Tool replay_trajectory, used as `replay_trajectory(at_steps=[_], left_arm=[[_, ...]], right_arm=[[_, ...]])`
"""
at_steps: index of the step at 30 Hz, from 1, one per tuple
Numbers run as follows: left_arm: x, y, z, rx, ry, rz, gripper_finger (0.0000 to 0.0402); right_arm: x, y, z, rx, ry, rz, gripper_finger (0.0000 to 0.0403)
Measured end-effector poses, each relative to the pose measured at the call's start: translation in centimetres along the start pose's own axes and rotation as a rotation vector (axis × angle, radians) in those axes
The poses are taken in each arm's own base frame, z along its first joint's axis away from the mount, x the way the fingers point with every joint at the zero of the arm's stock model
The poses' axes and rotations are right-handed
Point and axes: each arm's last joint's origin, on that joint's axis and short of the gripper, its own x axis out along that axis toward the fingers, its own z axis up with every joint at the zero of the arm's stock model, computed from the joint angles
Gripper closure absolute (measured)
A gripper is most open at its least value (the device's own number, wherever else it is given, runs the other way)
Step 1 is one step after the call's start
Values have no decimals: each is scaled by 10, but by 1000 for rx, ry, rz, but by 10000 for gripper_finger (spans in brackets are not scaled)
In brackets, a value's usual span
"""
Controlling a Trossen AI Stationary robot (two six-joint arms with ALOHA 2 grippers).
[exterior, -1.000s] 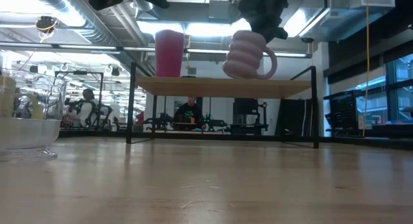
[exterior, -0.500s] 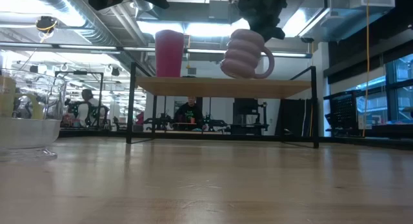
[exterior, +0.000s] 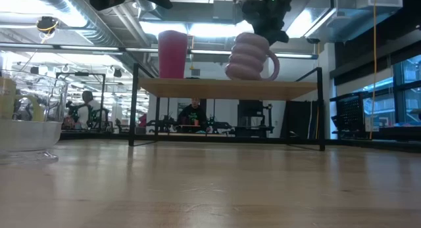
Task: Stack small to large cups/mugs on shelf
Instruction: Put the violet mug on the shelf
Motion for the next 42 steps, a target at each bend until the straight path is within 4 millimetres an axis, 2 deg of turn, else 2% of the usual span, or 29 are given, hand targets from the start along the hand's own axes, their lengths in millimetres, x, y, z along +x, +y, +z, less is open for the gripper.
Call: replay_trajectory(at_steps=[9,20,33,37,40,42], left_arm=[[0,0,0,-1,0,0,331],[0,0,0,1,0,0,331],[0,0,0,1,0,0,331],[0,0,0,1,0,0,331],[0,0,0,1,0,0,331],[0,0,0,1,0,0,331]], right_arm=[[3,0,1,-5,5,4,350],[3,1,5,10,-33,16,262],[1,2,8,19,-63,28,265],[-12,3,15,23,-114,39,265],[-34,4,25,9,-192,50,265],[-49,3,27,1,-221,-1,266]])
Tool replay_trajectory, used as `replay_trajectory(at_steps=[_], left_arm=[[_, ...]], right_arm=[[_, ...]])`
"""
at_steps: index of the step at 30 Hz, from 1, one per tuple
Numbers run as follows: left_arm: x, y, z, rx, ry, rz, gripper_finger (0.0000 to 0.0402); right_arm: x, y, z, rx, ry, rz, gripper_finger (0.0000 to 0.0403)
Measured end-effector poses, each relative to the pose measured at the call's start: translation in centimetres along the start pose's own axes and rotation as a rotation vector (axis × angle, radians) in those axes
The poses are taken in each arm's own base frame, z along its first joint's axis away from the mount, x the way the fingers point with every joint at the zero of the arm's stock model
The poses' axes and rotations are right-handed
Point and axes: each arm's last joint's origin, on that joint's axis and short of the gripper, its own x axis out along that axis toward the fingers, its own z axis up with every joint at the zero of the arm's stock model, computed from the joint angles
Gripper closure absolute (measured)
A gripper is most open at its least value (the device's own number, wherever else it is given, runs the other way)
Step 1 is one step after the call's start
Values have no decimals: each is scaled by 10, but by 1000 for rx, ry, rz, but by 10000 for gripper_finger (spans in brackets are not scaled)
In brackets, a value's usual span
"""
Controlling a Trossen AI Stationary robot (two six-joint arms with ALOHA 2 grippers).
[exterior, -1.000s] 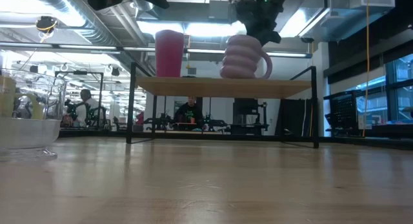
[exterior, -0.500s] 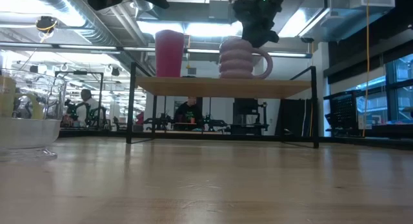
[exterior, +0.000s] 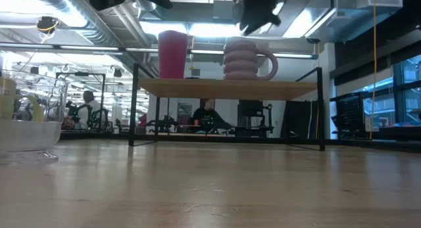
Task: Stack small to large cups/mugs on shelf
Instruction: Put the violet mug on the shelf
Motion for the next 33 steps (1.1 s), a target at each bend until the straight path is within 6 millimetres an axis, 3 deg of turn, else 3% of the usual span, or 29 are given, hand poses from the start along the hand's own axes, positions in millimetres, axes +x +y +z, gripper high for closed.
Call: replay_trajectory(at_steps=[4,9,22,27,33], left_arm=[[0,0,0,0,0,0,331],[1,0,1,12,-1,3,331],[2,1,2,-23,-4,6,331],[2,1,2,-26,-4,6,331],[2,1,2,-27,-4,5,331]], right_arm=[[-13,-10,-7,-22,95,-125,297],[-3,-21,-18,31,207,-128,390],[42,-44,-42,141,339,-102,400],[54,-40,-47,145,335,-23,401],[53,-25,-47,121,334,54,401]])
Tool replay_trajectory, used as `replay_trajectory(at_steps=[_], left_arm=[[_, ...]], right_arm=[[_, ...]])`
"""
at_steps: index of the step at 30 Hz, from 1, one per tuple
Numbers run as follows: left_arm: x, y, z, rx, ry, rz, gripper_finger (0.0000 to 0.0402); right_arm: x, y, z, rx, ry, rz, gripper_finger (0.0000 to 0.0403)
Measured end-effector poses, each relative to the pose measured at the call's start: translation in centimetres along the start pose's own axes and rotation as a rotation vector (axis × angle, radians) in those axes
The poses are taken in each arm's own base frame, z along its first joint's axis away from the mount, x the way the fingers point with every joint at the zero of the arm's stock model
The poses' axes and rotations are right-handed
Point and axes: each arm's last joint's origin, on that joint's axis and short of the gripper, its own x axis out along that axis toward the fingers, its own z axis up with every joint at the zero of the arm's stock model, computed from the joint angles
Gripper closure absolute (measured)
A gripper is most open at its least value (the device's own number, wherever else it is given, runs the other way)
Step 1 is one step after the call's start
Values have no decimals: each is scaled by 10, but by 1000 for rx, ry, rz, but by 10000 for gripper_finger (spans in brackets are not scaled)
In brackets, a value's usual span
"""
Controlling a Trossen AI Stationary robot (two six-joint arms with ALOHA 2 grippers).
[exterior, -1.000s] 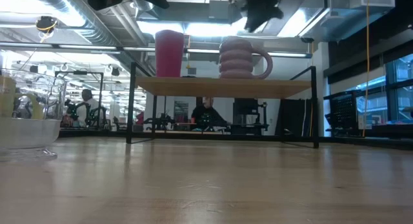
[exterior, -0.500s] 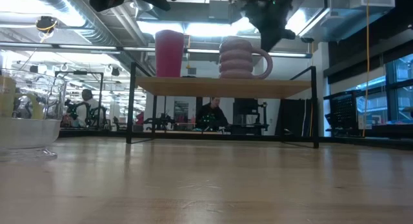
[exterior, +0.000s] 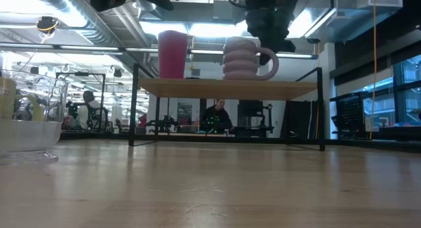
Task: Stack small to large cups/mugs on shelf
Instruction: Put the violet mug on the shelf
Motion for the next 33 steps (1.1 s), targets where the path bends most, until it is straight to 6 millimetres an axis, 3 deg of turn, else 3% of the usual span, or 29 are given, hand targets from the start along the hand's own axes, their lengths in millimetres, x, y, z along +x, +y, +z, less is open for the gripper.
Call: replay_trajectory(at_steps=[33], left_arm=[[0,0,0,-20,0,0,331]], right_arm=[[-4,46,0,-42,-70,217,398]])
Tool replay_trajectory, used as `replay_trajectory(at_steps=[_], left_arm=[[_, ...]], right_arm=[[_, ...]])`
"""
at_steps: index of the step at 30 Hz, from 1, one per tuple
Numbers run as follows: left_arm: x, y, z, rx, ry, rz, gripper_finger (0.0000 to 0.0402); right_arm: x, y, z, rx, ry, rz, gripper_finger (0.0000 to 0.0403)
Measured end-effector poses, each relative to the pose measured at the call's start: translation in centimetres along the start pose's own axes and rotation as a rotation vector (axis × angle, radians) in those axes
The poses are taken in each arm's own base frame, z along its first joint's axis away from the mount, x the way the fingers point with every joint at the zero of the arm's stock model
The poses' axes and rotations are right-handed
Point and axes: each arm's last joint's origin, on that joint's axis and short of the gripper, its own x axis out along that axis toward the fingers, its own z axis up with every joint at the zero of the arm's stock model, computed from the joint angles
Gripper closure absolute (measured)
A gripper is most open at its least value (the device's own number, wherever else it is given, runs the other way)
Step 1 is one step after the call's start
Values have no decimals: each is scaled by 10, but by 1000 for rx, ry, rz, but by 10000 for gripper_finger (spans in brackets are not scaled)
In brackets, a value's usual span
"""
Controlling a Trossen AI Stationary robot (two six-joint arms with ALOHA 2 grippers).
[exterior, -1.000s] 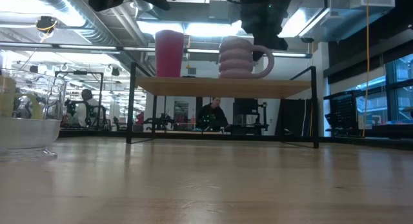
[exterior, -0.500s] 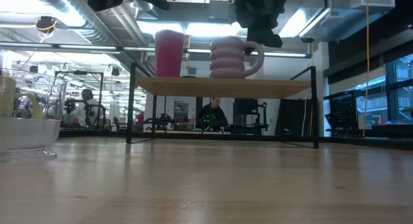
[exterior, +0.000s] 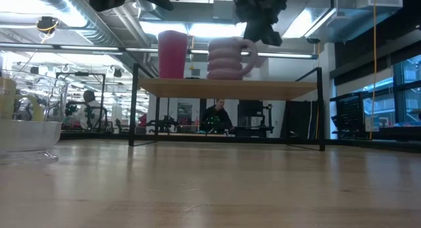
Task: Stack small to large cups/mugs on shelf
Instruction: Put the violet mug on the shelf
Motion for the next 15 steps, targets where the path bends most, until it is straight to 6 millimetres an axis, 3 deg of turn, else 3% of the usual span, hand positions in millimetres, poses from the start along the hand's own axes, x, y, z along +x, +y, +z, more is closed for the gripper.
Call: replay_trajectory(at_steps=[15], left_arm=[[0,0,0,-3,0,0,331]], right_arm=[[2,16,3,-38,-59,72,397]])
